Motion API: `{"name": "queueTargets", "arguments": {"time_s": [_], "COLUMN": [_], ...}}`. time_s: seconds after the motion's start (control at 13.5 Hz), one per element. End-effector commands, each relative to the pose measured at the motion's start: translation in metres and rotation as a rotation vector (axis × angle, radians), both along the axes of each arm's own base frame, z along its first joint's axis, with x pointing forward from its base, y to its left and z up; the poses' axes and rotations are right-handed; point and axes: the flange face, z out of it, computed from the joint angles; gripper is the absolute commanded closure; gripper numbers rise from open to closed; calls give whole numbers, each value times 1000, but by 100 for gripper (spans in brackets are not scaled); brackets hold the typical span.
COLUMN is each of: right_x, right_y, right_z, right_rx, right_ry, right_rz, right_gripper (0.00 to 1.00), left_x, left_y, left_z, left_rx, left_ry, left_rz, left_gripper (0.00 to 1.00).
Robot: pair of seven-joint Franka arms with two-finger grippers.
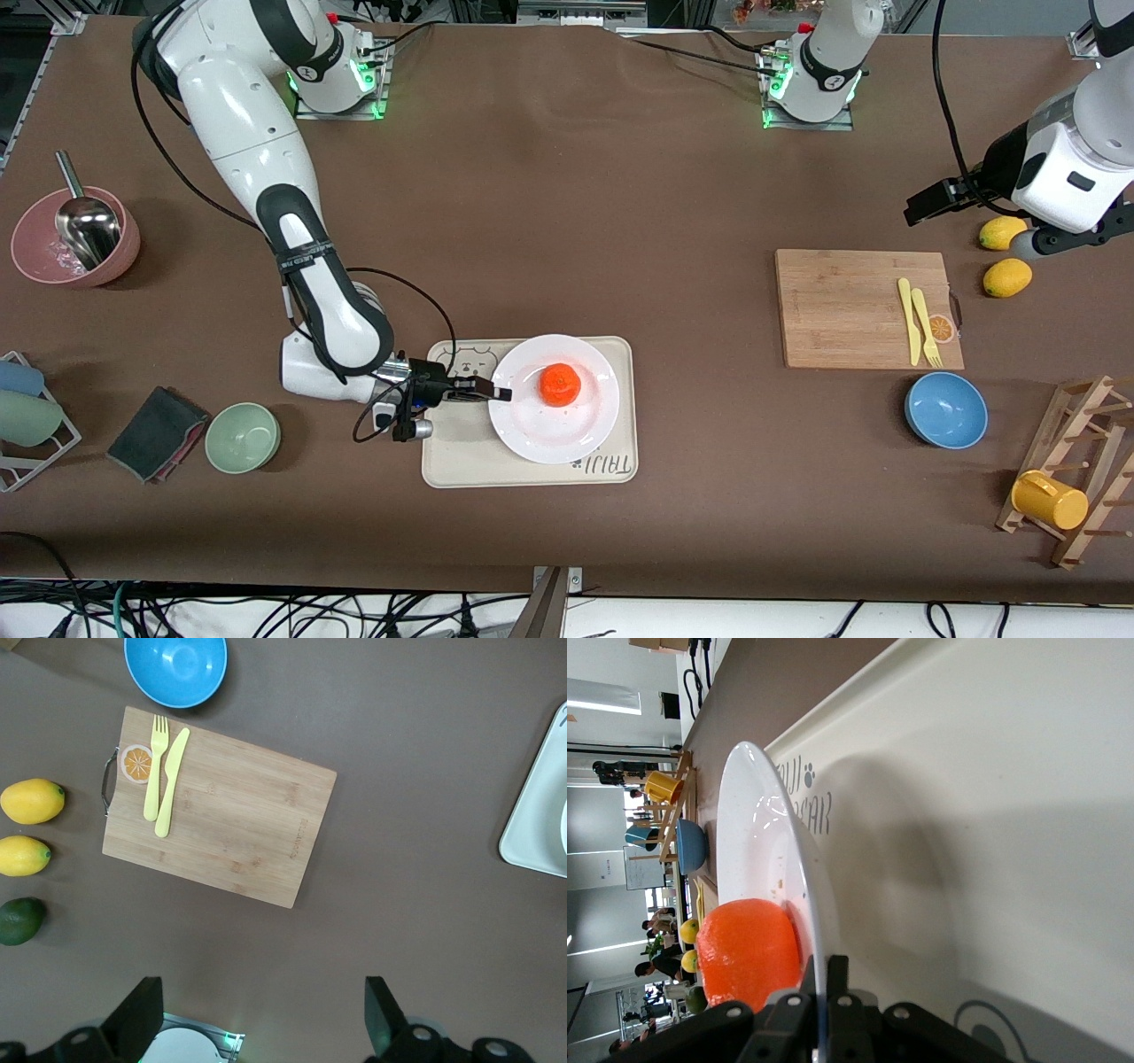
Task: Place orange and plate with both arms
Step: 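Slide the plate with the right gripper onto the bear tray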
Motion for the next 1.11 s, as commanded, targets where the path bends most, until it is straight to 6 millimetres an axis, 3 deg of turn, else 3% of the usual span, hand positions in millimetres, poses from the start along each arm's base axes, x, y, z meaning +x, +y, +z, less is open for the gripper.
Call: {"name": "queueTargets", "arguments": {"time_s": [0.0,0.37,0.45,0.52,0.67,0.82,1.04], "right_x": [6,3,3,3,5,7,10], "right_y": [6,6,5,6,-1,-3,-8], "right_z": [-5,-12,-12,-11,-10,-5,4], "right_rx": [-4,-10,-9,-11,-43,-59,-96], "right_ry": [-6,3,5,4,-7,-18,-14], "right_rz": [1,6,4,7,31,51,72], "right_gripper": [100,99,85,58,16,1,1], "left_x": [-2,-3,-4,-5,-5,-5,-5], "left_y": [4,5,4,2,1,-1,-1], "left_z": [4,3,4,4,4,3,3], "left_rx": [-11,-7,-7,-7,-7,-5,-1], "left_ry": [2,9,9,15,17,20,21], "left_rz": [-9,-10,-11,-15,-18,-21,-25], "left_gripper": [0,0,0,0,0,0,0]}}
